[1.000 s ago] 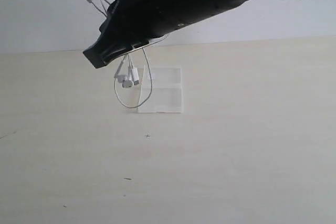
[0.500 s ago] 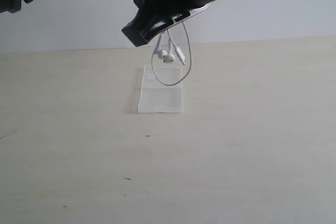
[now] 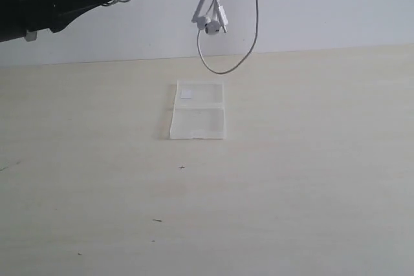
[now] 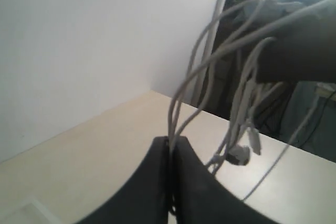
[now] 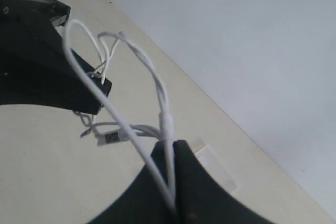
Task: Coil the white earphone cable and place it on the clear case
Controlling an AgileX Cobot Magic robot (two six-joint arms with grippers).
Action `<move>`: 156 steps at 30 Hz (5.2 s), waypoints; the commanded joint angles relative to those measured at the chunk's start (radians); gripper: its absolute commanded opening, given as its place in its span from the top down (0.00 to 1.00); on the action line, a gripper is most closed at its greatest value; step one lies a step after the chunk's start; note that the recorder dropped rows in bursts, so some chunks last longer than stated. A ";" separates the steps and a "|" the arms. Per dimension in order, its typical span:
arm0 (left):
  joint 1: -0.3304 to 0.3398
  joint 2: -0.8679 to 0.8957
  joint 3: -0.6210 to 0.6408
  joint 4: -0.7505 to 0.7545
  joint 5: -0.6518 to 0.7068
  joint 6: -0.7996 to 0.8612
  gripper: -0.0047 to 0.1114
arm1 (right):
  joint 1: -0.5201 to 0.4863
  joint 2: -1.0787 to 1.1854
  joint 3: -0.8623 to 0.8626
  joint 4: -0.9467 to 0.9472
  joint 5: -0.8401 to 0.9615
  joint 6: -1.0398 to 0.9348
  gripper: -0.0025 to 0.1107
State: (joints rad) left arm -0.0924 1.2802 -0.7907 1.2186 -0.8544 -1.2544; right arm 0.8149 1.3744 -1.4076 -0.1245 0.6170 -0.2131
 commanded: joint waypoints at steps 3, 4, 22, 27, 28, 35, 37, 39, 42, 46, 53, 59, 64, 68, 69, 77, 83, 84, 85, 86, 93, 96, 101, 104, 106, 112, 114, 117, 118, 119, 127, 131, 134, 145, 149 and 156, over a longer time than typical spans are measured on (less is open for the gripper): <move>0.003 0.000 -0.003 0.014 -0.075 0.020 0.96 | -0.004 0.037 -0.007 -0.007 0.028 0.004 0.98; 0.003 0.000 -0.003 0.021 -0.084 0.018 0.95 | -0.004 0.045 -0.007 -0.007 0.028 0.004 0.98; 0.003 0.000 -0.003 0.088 -0.060 -0.035 0.71 | -0.004 0.061 -0.007 -0.087 0.048 -0.003 0.98; 0.003 0.000 -0.003 0.140 -0.053 -0.038 0.93 | -0.004 0.061 -0.007 -0.116 0.070 0.003 0.98; 0.003 0.000 -0.003 0.145 -0.053 -0.038 0.96 | -0.004 0.061 -0.007 -0.116 0.070 0.003 0.98; 0.003 0.000 -0.003 0.171 0.023 -0.069 0.96 | -0.004 0.055 -0.007 -0.121 0.072 0.003 0.98; 0.003 0.000 -0.003 0.186 0.040 -0.076 0.96 | -0.004 0.048 -0.007 -0.121 0.077 0.003 0.98; 0.003 0.001 -0.003 0.193 0.057 -0.087 0.96 | -0.004 0.044 -0.007 -0.121 0.081 0.003 0.98; 0.003 0.015 -0.003 0.195 0.059 -0.091 0.96 | -0.004 0.029 -0.007 -0.129 0.079 0.003 0.98; 0.003 0.052 -0.003 0.198 0.050 -0.113 0.96 | -0.004 0.003 -0.007 -0.140 0.066 0.003 0.98; 0.003 0.114 -0.003 0.193 -0.006 -0.113 0.96 | -0.004 -0.014 -0.007 -0.140 0.058 0.003 0.98; 0.003 0.141 -0.003 0.188 0.020 -0.109 0.96 | -0.004 -0.014 -0.007 -0.133 0.098 0.003 0.98; 0.003 0.154 -0.003 0.185 0.038 -0.109 0.96 | -0.004 -0.014 -0.007 -0.133 0.155 0.003 0.98; 0.003 0.162 -0.003 0.188 0.054 -0.109 0.96 | -0.004 -0.017 -0.007 -0.137 0.155 0.003 0.98; 0.003 0.162 -0.003 0.190 0.057 -0.109 0.96 | -0.004 -0.024 -0.007 -0.137 0.152 0.003 0.98; 0.003 0.162 -0.003 0.190 0.055 -0.109 0.96 | -0.004 -0.053 -0.007 -0.137 0.127 0.003 0.98; 0.003 0.162 -0.003 0.188 0.030 -0.109 0.96 | -0.004 -0.045 -0.007 -0.110 0.112 0.003 0.98; 0.003 0.162 -0.003 0.182 0.008 -0.109 0.96 | -0.004 -0.043 -0.007 -0.110 0.110 0.003 0.98; 0.003 0.162 -0.003 0.171 -0.019 -0.109 0.96 | -0.004 -0.034 -0.007 -0.110 0.111 0.003 0.98; 0.003 0.162 -0.003 0.163 -0.046 -0.109 0.96 | -0.004 -0.030 -0.007 -0.110 0.111 0.003 0.98; 0.003 0.162 -0.003 0.152 -0.075 -0.086 0.75 | -0.004 -0.013 -0.007 -0.114 0.104 0.003 0.98; 0.003 0.162 -0.003 0.131 -0.075 -0.086 0.56 | -0.004 -0.011 -0.007 -0.112 0.123 0.003 0.98; 0.003 0.159 -0.003 0.101 -0.113 -0.087 0.50 | -0.004 -0.006 -0.005 -0.114 0.146 0.003 0.98; 0.003 0.152 -0.003 0.073 -0.141 -0.083 0.50 | -0.004 0.013 -0.005 -0.130 0.181 0.008 0.98; 0.003 0.140 -0.003 0.077 -0.141 -0.083 0.50 | -0.004 0.027 -0.005 -0.176 0.185 0.046 0.98; 0.003 0.112 -0.003 0.150 -0.141 -0.107 0.50 | -0.013 0.058 -0.005 -0.376 0.197 0.162 0.98; 0.003 0.110 -0.003 0.215 -0.139 -0.155 0.50 | -0.027 0.068 -0.005 -0.380 0.227 0.166 0.98; 0.003 0.110 -0.003 0.337 -0.112 -0.269 0.58 | -0.061 0.089 -0.005 -0.354 0.270 0.189 0.98; 0.003 0.110 -0.003 0.399 -0.110 -0.330 0.71 | -0.091 0.107 -0.005 -0.286 0.270 0.187 0.98; 0.003 0.110 0.000 0.424 -0.110 -0.350 0.81 | -0.102 0.116 -0.005 -0.249 0.268 0.187 0.98; 0.003 0.105 0.254 0.333 -0.035 -0.211 0.96 | -0.292 0.447 -0.240 0.236 0.279 0.248 0.98; 0.003 -0.001 0.392 0.210 0.090 -0.113 0.96 | -0.394 0.678 -0.509 0.458 0.456 0.248 0.98; 0.003 -0.103 0.451 0.208 0.166 -0.113 0.96 | -0.457 0.831 -0.691 0.576 0.601 0.248 0.98; 0.003 -0.164 0.497 0.212 0.163 -0.184 0.96 | -0.503 1.082 -1.012 0.669 0.604 0.277 0.98; 0.003 -0.164 0.497 0.212 0.195 -0.184 0.96 | -0.500 1.100 -1.015 0.718 0.604 0.295 0.98; 0.003 -0.164 0.497 0.194 0.253 -0.184 0.96 | -0.500 1.091 -1.012 0.727 0.604 0.322 0.98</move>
State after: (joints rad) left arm -0.0924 1.1228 -0.2960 1.4390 -0.6285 -1.4315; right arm 0.3147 2.4784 -2.4110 0.5875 1.2212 0.0935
